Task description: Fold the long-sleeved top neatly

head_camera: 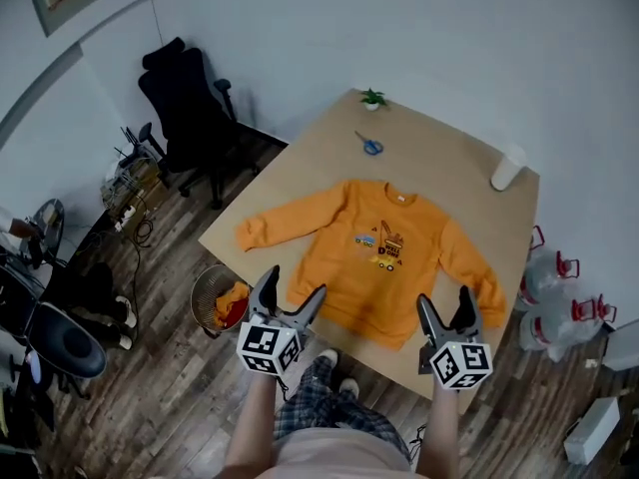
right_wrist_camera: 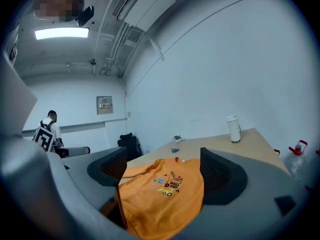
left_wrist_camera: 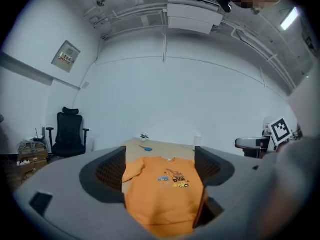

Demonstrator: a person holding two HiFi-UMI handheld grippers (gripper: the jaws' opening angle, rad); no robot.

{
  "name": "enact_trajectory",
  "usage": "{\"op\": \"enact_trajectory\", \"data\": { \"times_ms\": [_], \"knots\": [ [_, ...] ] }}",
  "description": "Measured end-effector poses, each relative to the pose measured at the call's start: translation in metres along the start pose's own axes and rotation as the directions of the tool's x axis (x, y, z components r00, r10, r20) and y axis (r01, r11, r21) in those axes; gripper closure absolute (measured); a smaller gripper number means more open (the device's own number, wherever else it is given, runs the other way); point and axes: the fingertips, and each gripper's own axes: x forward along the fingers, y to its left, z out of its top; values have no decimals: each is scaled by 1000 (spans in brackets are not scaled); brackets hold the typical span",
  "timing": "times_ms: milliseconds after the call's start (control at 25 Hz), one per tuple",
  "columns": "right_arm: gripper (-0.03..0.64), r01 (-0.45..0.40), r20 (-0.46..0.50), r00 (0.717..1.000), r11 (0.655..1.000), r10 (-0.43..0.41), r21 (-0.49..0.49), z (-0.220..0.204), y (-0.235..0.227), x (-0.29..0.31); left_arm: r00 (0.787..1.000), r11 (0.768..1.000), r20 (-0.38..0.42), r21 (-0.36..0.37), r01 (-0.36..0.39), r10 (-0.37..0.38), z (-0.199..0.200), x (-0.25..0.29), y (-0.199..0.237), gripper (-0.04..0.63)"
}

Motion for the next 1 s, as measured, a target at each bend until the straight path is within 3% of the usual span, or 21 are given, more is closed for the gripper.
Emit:
{"op": "enact_trajectory", "data": {
  "times_ms": [440,1000],
  "knots": [
    [175,161,23,987,987,-161,6,2,-16,30,980,981,-47,18,195,-194,1,85,6,178],
    [176,370,52,927,929,-371,26,10,-53,25,908,911,-95,22,411,-408,-1,162,-27,178]
  ]
}}
